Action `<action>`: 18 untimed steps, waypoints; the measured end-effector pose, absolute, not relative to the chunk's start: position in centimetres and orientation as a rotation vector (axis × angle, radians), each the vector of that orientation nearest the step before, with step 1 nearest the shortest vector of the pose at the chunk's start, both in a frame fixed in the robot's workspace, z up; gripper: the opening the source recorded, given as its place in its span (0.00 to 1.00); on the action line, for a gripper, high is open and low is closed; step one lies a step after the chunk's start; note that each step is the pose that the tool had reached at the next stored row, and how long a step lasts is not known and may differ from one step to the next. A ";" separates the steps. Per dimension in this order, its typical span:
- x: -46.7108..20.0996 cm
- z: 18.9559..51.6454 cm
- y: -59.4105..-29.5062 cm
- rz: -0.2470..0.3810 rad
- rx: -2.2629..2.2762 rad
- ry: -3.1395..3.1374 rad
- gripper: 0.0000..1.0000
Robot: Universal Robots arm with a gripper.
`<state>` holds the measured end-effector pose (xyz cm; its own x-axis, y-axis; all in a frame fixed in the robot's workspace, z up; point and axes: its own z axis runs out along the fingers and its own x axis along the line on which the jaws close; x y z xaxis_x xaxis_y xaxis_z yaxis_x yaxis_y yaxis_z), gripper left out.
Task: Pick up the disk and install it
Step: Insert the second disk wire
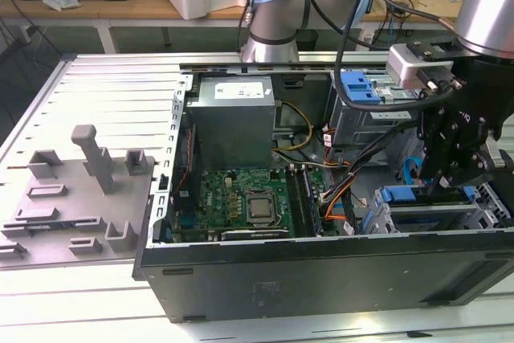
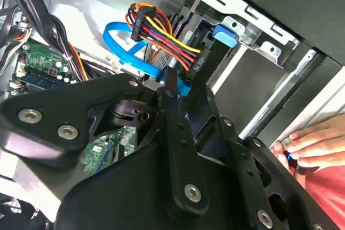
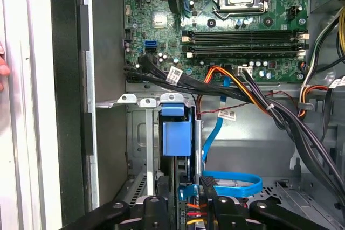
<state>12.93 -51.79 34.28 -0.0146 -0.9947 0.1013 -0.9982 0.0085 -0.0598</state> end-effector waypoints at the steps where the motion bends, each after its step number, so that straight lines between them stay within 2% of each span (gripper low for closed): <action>1: 12.9 34.5 -51.8 0.178 2.184 -2.209 0.36; 13: 12.6 36.3 -51.8 0.181 2.183 -2.209 0.35; 15: 12.4 36.4 -51.8 0.182 2.183 -2.209 0.21; 16: 12.3 36.5 -51.8 0.182 2.183 -2.209 0.21; 18: 12.1 36.7 -51.8 0.183 2.184 -2.210 0.11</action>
